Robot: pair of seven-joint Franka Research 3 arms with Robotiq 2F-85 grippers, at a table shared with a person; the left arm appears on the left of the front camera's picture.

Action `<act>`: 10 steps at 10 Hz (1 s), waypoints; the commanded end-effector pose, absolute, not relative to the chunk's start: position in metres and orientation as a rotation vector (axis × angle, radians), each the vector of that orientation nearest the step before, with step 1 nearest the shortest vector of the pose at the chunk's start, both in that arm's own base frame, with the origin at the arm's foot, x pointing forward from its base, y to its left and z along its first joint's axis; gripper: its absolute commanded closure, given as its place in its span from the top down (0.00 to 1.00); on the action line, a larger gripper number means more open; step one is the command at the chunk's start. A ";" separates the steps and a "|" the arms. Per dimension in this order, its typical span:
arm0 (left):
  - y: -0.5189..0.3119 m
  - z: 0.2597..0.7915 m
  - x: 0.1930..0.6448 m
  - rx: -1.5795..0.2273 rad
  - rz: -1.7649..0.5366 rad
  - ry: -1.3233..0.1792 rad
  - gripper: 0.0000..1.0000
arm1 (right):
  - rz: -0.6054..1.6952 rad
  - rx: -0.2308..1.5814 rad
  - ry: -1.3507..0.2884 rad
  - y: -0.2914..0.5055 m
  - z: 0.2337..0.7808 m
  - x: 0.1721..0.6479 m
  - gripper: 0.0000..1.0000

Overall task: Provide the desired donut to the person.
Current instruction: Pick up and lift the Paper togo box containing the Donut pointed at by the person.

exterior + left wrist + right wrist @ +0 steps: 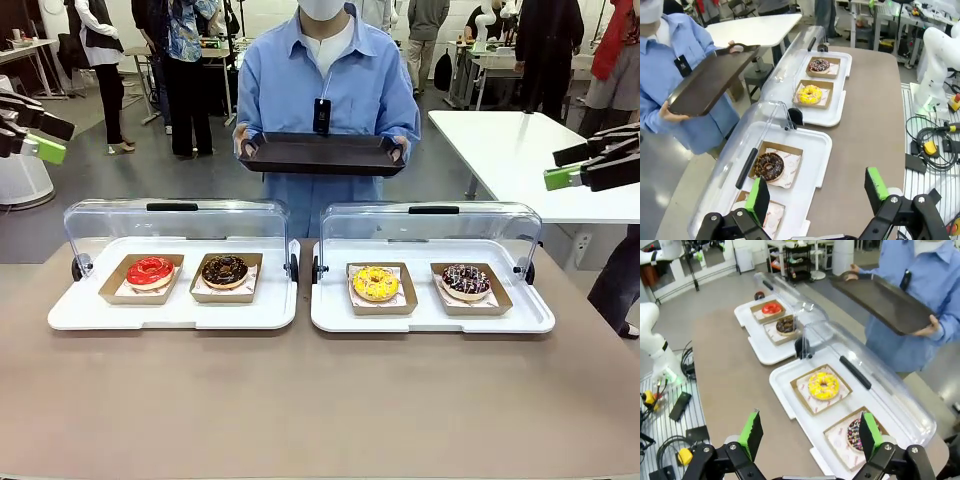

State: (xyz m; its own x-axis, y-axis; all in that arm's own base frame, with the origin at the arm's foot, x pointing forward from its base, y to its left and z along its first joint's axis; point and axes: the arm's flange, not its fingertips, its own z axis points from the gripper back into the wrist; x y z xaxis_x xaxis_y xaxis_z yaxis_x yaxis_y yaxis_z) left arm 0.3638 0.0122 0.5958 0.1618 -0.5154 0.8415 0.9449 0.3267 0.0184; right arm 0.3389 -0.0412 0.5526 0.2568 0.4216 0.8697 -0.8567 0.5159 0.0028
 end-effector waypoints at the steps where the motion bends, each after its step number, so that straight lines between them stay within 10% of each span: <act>1: 0.014 0.600 0.364 -0.606 -1.179 -0.854 1.00 | 1.014 0.540 -0.872 -0.038 0.521 0.314 1.00; 10: 0.024 0.562 0.365 -0.635 -1.317 -0.682 1.00 | 1.037 0.506 -0.873 -0.063 0.529 0.292 1.00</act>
